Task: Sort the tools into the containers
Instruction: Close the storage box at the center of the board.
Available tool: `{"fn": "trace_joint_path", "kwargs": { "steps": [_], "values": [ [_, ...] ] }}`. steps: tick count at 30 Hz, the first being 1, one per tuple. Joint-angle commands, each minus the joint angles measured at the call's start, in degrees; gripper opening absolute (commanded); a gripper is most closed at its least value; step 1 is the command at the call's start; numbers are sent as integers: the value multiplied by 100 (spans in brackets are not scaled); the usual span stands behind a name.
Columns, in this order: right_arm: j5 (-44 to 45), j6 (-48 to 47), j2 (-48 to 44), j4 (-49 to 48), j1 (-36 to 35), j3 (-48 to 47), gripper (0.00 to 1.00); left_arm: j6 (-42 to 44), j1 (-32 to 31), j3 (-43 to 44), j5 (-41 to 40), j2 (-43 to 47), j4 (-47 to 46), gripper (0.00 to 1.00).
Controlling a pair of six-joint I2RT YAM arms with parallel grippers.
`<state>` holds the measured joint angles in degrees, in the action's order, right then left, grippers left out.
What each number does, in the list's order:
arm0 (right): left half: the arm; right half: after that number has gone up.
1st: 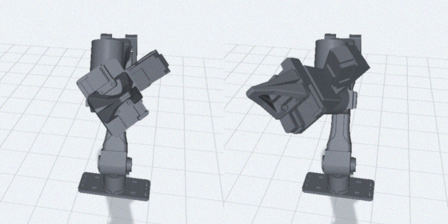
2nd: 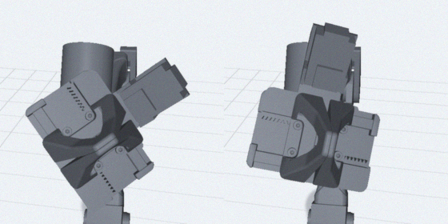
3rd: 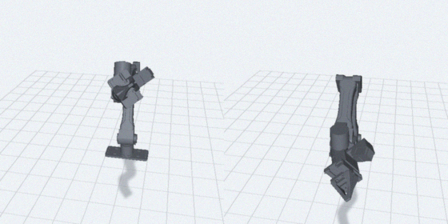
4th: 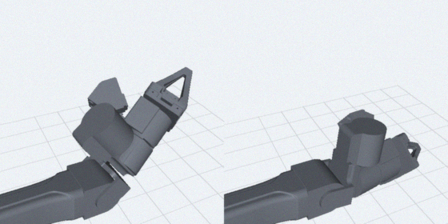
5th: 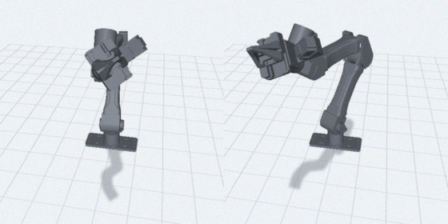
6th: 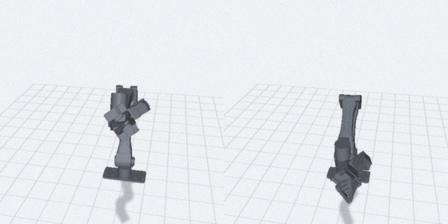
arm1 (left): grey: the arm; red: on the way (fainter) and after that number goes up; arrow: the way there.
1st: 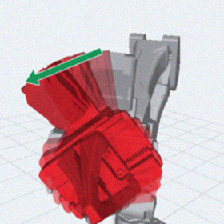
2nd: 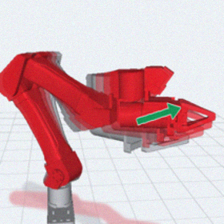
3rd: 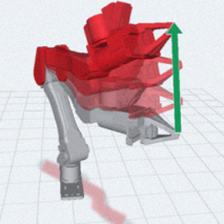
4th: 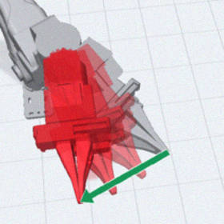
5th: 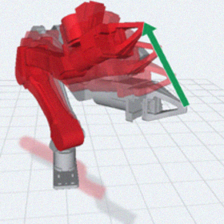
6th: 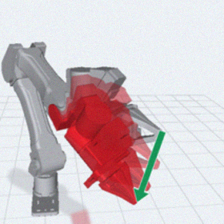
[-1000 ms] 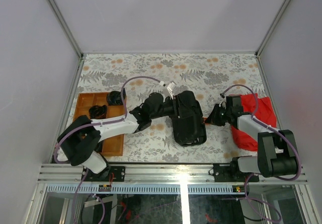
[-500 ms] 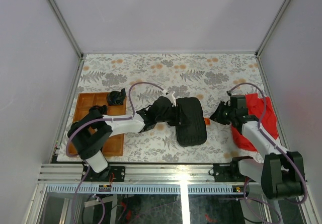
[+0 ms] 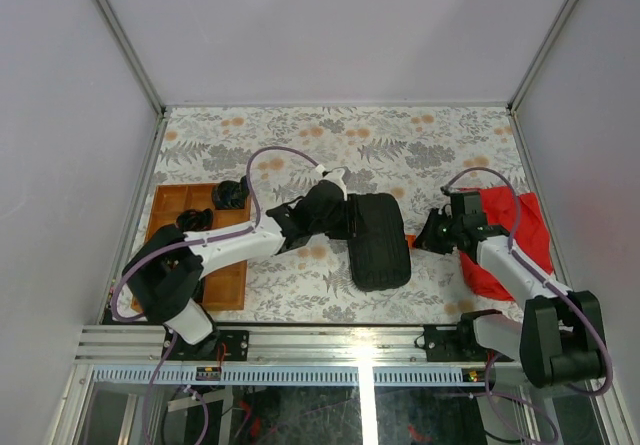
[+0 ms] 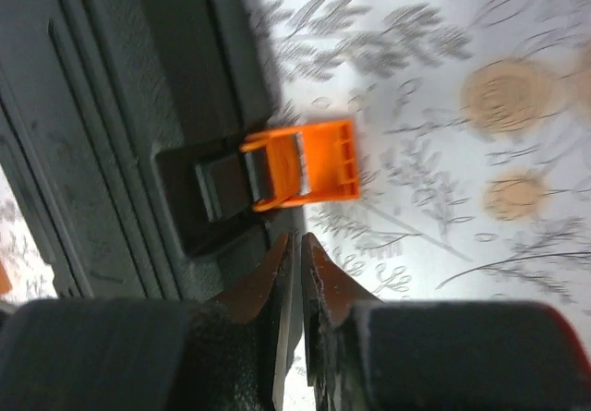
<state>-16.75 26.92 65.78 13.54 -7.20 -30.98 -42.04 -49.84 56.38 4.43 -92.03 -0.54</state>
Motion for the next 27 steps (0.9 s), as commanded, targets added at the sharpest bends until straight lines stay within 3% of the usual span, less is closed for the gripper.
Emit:
{"fn": "trace_joint_path", "kwargs": {
  "steps": [1, 7, 11, 18, 27],
  "values": [
    [-304, 101, 74, -46, -638, -259, 14, 291, -23, 140, -931, 255, 763, 42],
    [-518, 548, 478, -874, -1602, -439, 14, 540, -16, 207, -1497, 378, 1259, 50],
    [-139, 526, 357, -872, -1633, -452, 14, 725, -17, 237, -1866, 446, 1555, 52],
    [1442, 698, -406, -185, -1634, -169, 30, 1169, -21, 364, -1756, 292, 1591, 53],
    [1299, 1147, -457, -556, -1634, 378, 33, 1291, -20, 422, -1735, -85, 1676, 54]
  ]
}}
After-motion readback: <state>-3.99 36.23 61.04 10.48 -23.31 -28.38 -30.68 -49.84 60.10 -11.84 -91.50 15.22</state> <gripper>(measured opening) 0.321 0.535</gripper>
